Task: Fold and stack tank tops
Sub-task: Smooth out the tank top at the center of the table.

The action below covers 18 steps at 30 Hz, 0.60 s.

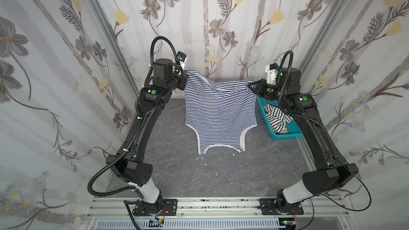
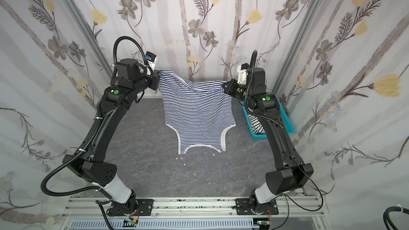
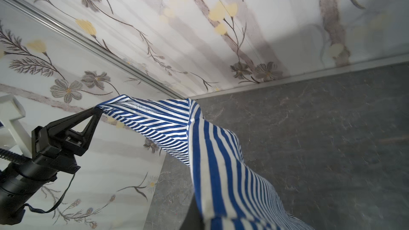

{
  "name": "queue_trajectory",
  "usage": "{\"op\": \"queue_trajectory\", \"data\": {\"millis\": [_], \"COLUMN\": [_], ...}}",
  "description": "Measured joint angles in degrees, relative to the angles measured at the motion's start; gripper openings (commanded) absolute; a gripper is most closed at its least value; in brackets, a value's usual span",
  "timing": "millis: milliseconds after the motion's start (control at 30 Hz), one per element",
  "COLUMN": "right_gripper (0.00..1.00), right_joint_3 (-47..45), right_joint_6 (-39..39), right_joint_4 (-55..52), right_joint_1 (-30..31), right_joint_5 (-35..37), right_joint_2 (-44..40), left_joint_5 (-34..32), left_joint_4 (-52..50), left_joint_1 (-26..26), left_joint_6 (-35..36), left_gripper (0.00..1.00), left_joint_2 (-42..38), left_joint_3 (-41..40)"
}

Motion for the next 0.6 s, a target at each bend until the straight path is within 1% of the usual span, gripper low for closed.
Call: {"op": "queue_trajectory", "data": {"millis": [133,200,300,367,433,600], "right_gripper": [0.00,0.00,0.00,0.00,0.00,0.00], "right_joint_3": [17.9,24.0,26.9,25.8,21.7,4.4], "right_joint_6": [-0.7,-0.7,-0.7,-0.7,-0.7,-1.3], "right_joint_4": [-1.8,-1.8,-1.3,-1.0,0.0,1.3], "right_joint_1": [-1.4,-1.7,-1.8,-1.8,-1.5,0.7], "right_joint_5": [-4.4,-6.4,-9.2,-10.4,-11.1,-10.8], "right_joint_2": [11.2,14.4,16.2,16.3,15.5,8.8], "left_joint_5": [-0.2,-0.1,0.6,2.2,3.5,6.9], "left_joint_4": [0.4,0.5,1.7,2.2,2.9,3.2], "left_joint_1": [2.5,3.6,5.5,6.8,8.0,8.9], "left_joint_6": [-0.3,-0.5,-1.8,-3.1,-3.9,-3.9], "left_gripper": [0.00,0.00,0.00,0.00,0.00,0.00], "left_joint_2": [8.2,9.3,8.1,6.1,3.4,-6.0], "left_joint_3": [12.9,15.9,15.9,13.1,8.4,-8.2]}}
